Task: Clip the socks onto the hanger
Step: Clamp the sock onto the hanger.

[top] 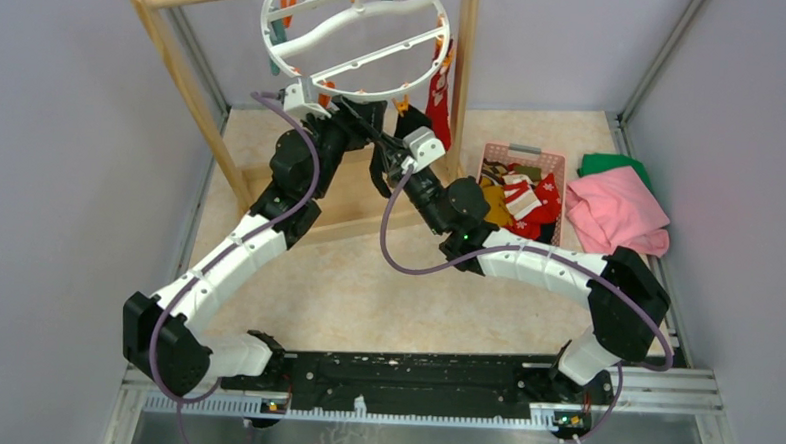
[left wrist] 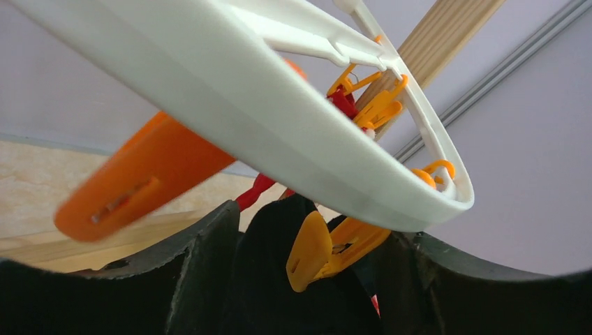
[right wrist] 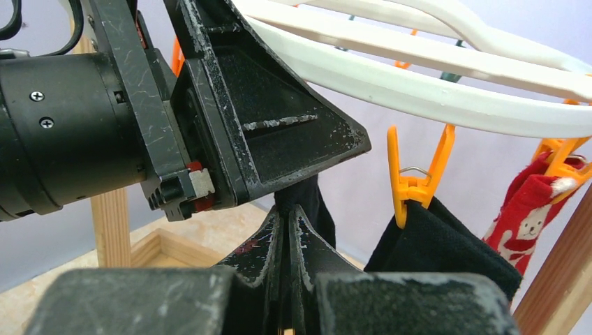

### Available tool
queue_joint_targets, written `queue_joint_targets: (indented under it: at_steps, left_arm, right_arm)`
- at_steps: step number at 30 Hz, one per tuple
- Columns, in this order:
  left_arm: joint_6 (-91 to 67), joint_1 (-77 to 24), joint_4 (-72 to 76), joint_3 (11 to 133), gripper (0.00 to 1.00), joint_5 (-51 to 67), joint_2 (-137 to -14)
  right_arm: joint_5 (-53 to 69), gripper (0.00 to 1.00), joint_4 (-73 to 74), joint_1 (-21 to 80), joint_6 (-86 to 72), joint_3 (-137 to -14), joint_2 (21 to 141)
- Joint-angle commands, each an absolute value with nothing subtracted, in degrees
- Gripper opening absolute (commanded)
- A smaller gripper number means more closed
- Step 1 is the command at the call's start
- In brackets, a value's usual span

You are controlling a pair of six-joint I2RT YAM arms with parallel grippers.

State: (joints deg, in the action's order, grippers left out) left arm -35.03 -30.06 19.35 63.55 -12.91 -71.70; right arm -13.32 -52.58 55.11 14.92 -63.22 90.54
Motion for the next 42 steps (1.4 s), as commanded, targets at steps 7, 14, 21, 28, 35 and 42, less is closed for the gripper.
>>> queue_joint_targets:
  at_steps: [7,14,21,28,35,42]
  left_arm:
    - [-34.2,-30.0,24.1,60.6,0.87,-9.5,-65.8]
    - [-31.3,-30.1,29.9,52.3,0.99,1.2,-58.5]
    - [-27.7,-30.0,31.8,43.7,0.99,15.0,-52.1]
    - [-19.9,-30.0,35.2,29.9,0.99,26.0,-43.5]
    - [-16.4,-30.1,48.5,10.6,0.99,31.0,-38.2]
    - [-13.5,-30.1,52.4,4.0,0.99,28.7,-39.6]
  right_arm:
    - [-16.2,0.02,-57.9,55.9,14.9,-61.0,87.7]
    - [-16.7,0.09,-60.5,55.3,15.0,-56.2,84.1]
    - [-16.5,0.29,-60.6,52.0,13.0,-51.0,78.4]
    - [-8.1,0.55,-56.0,47.2,9.7,-41.6,67.5]
    - [-0.5,0.80,-55.3,36.9,-1.3,-31.2,57.6]
    - [7.9,0.85,-54.5,26.6,-14.7,-26.8,56.8]
